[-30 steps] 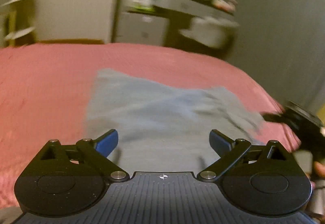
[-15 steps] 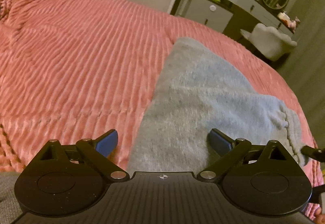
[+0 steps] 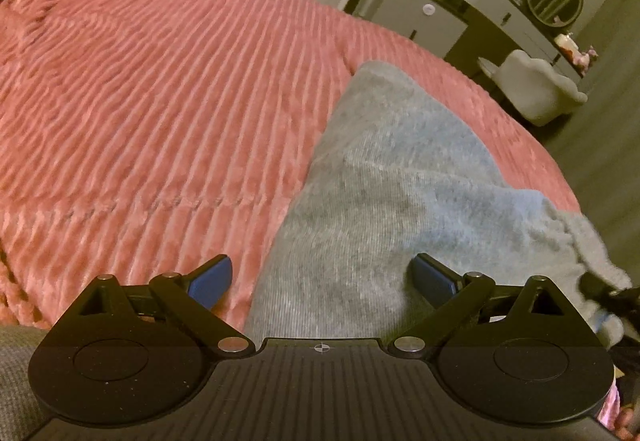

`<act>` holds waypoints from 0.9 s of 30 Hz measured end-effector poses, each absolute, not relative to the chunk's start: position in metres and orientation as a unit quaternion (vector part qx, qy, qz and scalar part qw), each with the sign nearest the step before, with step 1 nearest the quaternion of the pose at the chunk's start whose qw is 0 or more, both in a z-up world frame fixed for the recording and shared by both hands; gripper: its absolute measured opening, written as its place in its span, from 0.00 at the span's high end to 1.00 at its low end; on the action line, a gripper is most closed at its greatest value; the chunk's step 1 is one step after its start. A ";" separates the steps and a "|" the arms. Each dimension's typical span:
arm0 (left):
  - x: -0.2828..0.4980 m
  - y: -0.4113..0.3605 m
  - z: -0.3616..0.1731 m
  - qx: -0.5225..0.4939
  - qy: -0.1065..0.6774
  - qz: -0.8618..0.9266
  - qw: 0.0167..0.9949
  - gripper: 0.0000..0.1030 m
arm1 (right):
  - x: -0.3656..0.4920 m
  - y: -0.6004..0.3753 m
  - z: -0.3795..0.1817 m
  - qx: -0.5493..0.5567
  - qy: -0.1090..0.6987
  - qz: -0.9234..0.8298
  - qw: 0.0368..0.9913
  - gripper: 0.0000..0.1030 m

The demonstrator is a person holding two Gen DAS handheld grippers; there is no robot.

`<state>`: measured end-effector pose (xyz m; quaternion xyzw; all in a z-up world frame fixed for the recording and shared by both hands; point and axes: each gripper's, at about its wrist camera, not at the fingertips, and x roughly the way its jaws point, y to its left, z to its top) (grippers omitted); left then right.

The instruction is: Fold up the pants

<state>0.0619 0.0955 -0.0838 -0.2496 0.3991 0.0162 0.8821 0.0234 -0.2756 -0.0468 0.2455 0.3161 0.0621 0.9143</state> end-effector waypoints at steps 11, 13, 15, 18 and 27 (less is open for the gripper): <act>0.068 0.101 -0.057 -0.209 0.370 0.037 0.904 0.03 | 0.007 -0.298 -0.048 0.254 0.307 -0.027 0.917 0.02; 0.075 0.096 -0.043 -0.174 0.356 0.022 0.918 0.03 | 0.000 -0.300 -0.046 0.260 0.278 -0.026 0.925 0.02; 0.086 0.083 -0.029 -0.130 0.342 0.001 0.931 0.03 | 0.003 -0.303 -0.051 0.279 0.285 -0.029 0.917 0.02; 0.109 0.053 -0.018 -0.040 0.327 -0.019 0.944 0.03 | 0.026 -0.300 -0.068 0.295 0.337 -0.020 0.894 0.02; 0.178 0.014 -0.055 0.053 0.382 -0.027 0.922 0.02 | 0.041 -0.300 -0.085 0.290 0.356 -0.020 0.888 0.02</act>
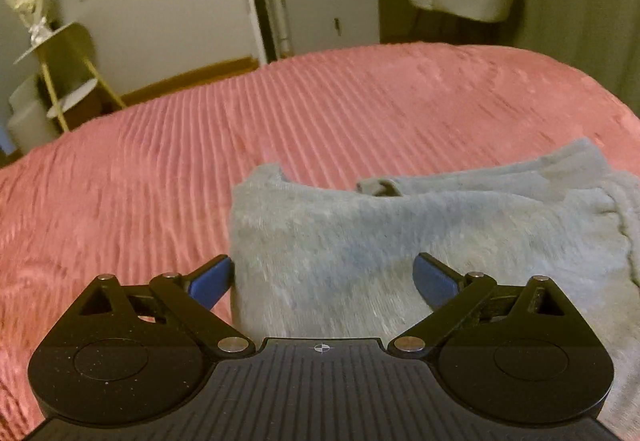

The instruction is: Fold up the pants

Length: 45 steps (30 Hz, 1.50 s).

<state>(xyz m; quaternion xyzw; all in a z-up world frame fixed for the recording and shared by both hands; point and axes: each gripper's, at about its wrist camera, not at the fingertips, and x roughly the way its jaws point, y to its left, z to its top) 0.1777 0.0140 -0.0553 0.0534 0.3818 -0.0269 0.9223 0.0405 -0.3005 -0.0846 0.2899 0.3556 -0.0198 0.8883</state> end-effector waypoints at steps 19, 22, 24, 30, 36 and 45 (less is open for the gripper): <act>0.124 0.098 -0.057 -0.190 0.393 -0.053 0.898 0.03 | 0.043 -0.304 -0.089 0.292 0.357 -0.025 0.887 0.01; 0.118 0.106 -0.077 -0.256 0.430 -0.082 0.862 0.03 | 0.045 -0.306 -0.089 0.299 0.361 -0.025 0.883 0.01; 0.123 0.106 -0.087 -0.262 0.462 -0.095 0.842 0.03 | 0.047 -0.307 -0.089 0.302 0.366 -0.025 0.880 0.01; 0.131 0.114 -0.091 -0.275 0.472 -0.130 0.828 0.03 | 0.055 -0.318 -0.088 0.311 0.396 0.002 0.864 0.00; 0.135 0.127 -0.098 -0.282 0.492 -0.151 0.810 0.03 | 0.071 -0.346 -0.072 0.299 0.444 0.070 0.842 0.00; 0.156 0.132 -0.126 -0.334 0.506 -0.199 0.770 0.03 | 0.101 -0.376 -0.076 0.233 0.461 0.161 0.841 0.00</act>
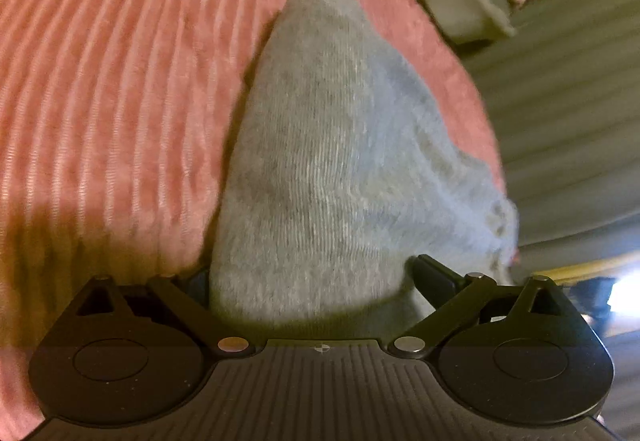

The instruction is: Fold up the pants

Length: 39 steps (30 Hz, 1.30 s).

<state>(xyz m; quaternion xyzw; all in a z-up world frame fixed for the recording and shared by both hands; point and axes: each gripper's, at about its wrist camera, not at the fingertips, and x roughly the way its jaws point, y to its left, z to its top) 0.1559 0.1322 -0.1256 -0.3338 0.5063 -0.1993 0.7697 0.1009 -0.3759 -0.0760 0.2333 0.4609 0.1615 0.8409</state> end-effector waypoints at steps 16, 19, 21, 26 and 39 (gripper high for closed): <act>0.161 0.112 -0.126 -0.334 0.435 -0.319 0.773 0.00 | 0.144 -0.368 -0.112 0.329 0.500 0.345 0.723 0.00; 0.173 0.108 -0.139 -0.345 0.460 -0.302 0.760 0.01 | 0.145 -0.363 -0.114 0.314 0.497 0.359 0.725 0.00; 0.173 0.108 -0.137 -0.363 0.447 -0.315 0.755 0.01 | 0.148 -0.361 -0.116 0.321 0.497 0.359 0.722 0.00; 0.175 0.102 -0.142 -0.340 0.461 -0.292 0.766 0.19 | 0.145 -0.353 -0.111 0.299 0.508 0.337 0.734 0.05; 0.164 0.082 -0.112 -0.263 0.454 -0.250 0.813 0.60 | 0.136 -0.323 -0.100 0.269 0.515 0.243 0.777 0.31</act>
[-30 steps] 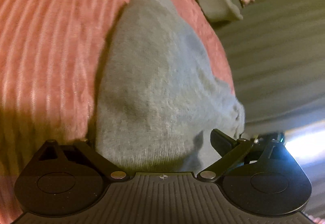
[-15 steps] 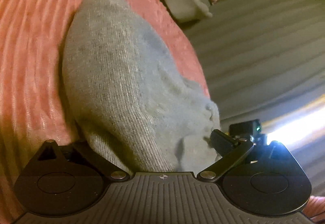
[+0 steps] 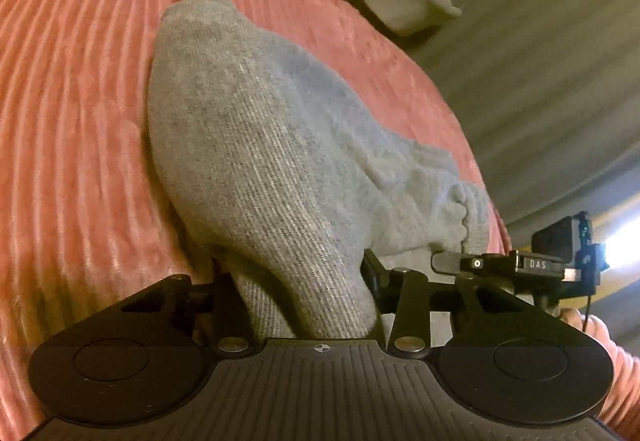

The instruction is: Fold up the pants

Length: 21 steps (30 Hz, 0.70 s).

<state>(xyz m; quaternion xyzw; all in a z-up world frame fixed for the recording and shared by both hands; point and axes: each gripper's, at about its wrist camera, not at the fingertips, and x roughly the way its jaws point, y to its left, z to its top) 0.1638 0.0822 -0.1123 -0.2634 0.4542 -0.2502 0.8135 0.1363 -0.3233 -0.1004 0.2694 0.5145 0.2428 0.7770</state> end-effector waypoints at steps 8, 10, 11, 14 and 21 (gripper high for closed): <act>0.151 0.070 -0.074 -0.205 0.423 -0.251 0.846 0.64 | 0.113 -0.285 -0.024 0.217 0.443 0.243 0.835 0.45; 0.153 0.069 -0.058 -0.208 0.404 -0.260 0.852 0.67 | 0.113 -0.273 -0.005 0.208 0.423 0.256 0.844 0.46; 0.156 0.069 -0.048 -0.212 0.392 -0.266 0.855 0.67 | 0.115 -0.268 0.003 0.201 0.416 0.257 0.849 0.46; 0.165 0.066 -0.020 -0.194 0.357 -0.262 0.875 0.67 | 0.126 -0.263 0.022 0.195 0.390 0.256 0.863 0.46; 0.209 0.076 -0.008 -0.196 0.332 -0.233 0.893 0.64 | 0.178 -0.256 0.037 0.200 0.349 0.253 0.880 0.46</act>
